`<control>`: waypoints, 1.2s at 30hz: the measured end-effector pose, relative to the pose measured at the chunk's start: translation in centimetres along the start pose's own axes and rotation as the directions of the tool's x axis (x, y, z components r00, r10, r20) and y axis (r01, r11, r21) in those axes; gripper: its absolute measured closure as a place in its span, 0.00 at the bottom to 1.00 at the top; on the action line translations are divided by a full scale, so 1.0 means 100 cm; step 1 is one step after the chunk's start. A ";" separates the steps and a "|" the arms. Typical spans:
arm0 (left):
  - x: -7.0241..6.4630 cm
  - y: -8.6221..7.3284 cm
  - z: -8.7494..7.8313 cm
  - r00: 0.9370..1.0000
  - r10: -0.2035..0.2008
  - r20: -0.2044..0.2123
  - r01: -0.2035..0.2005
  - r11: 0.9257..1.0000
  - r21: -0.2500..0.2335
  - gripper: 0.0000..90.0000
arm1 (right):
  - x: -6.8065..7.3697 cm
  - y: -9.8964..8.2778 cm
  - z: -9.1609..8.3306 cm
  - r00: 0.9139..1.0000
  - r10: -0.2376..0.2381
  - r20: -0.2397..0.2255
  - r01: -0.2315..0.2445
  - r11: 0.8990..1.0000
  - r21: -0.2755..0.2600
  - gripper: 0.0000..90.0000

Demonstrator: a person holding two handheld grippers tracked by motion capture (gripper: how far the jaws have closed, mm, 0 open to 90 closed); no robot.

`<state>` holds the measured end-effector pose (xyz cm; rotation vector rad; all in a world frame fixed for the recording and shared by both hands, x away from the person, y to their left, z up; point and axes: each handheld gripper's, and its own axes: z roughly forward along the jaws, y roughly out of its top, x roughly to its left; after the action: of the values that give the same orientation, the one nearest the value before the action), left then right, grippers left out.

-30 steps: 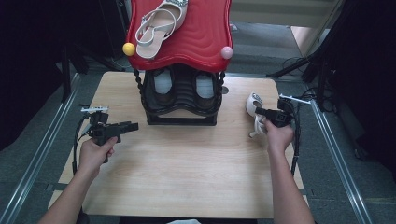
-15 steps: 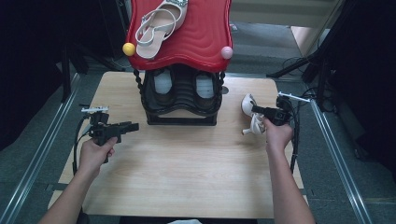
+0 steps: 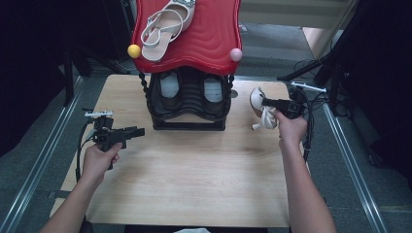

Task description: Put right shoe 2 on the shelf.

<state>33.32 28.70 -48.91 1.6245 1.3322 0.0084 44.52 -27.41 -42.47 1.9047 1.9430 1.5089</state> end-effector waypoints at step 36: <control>-0.002 0.000 0.000 1.000 0.006 0.010 -0.007 1.000 0.002 0.50 | 0.111 0.113 -0.066 0.993 -0.099 -0.057 0.095 0.992 -0.079 0.98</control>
<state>33.25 28.61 -48.80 1.6285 1.3197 0.0029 46.15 -25.12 -25.52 1.7277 1.9414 1.6074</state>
